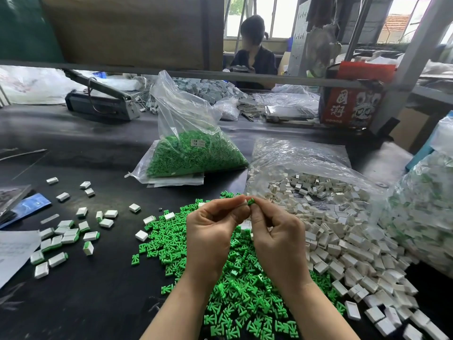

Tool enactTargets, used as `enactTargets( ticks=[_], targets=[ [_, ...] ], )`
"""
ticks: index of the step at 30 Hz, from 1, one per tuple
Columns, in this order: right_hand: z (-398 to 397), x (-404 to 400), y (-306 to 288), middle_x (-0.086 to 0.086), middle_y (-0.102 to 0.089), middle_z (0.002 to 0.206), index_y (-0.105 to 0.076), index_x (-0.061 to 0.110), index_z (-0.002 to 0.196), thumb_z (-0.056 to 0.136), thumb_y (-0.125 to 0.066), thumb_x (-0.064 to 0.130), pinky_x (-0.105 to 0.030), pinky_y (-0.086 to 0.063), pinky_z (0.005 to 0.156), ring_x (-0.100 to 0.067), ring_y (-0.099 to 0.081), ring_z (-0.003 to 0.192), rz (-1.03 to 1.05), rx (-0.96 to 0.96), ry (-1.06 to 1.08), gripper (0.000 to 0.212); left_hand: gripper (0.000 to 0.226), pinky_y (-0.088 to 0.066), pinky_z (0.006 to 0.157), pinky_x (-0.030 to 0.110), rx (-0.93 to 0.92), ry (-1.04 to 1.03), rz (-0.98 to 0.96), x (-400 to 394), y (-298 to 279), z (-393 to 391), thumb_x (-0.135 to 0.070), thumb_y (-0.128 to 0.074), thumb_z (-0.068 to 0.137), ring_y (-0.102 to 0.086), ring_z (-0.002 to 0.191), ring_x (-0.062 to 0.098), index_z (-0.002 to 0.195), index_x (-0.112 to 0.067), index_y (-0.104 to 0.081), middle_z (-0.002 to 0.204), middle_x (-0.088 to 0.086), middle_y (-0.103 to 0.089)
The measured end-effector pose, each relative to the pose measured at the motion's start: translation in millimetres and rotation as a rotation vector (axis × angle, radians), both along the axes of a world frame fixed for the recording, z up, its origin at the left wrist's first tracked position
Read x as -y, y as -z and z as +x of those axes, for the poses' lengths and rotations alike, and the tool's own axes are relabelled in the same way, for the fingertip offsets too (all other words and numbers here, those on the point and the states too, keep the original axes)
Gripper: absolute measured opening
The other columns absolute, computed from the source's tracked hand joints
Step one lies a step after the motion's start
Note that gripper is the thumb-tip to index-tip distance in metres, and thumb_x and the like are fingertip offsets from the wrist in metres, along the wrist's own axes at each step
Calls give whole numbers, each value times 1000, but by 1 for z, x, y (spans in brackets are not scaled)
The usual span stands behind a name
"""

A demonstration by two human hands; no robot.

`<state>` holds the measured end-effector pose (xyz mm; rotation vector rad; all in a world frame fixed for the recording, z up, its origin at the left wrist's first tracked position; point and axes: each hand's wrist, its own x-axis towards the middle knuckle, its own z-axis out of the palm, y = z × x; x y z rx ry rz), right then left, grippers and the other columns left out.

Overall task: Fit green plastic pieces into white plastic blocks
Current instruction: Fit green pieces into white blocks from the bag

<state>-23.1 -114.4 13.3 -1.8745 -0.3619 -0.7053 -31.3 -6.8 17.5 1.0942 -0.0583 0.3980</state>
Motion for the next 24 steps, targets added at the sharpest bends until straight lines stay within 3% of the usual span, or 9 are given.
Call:
enactTargets(
  ticks=[8, 17, 19, 21, 24],
  targets=[
    [3, -2, 6, 5, -75, 102, -74, 12, 111, 91, -56, 22, -27, -57, 82, -4, -70, 92, -36, 7, 3, 29, 19, -56, 70, 20, -53, 0, -51, -1, 1, 0, -4, -75, 64, -74, 76, 19, 80, -12, -80, 84, 14, -76],
    [8, 5, 5, 17, -72, 98, -70, 17, 120, 94, -59, 15, -14, -53, 75, 0, -67, 86, -100, -21, -40, 28, 21, -56, 70, 21, -65, 56, -28, -1, -1, 2, -6, -74, 68, -72, 76, 16, 86, -15, -81, 87, 13, -76],
    [11, 9, 6, 23, -71, 88, -64, 24, 127, 96, -59, 10, -17, -52, 58, 0, -64, 66, -30, -84, -85, 35, 21, -55, 69, 20, -66, 90, -12, -2, -2, 3, -8, -74, 70, -72, 75, 15, 87, -16, -81, 87, 12, -77],
    [13, 14, 5, 12, -73, 85, -63, 28, 127, 95, -59, 4, -18, -39, 41, -3, -50, 45, 124, -118, -151, 40, 21, -55, 68, 19, -72, 102, -12, -4, -3, 3, -9, -74, 70, -71, 73, 13, 87, -18, -81, 86, 10, -77],
    [13, 20, 0, 7, -74, 91, -69, 25, 118, 89, -68, 5, -18, -51, 55, -6, -65, 64, 199, -52, -222, 34, 21, -55, 68, 18, -65, 92, 10, -7, -3, 3, -11, -75, 69, -70, 73, 12, 88, -18, -81, 86, 10, -77]
  ],
)
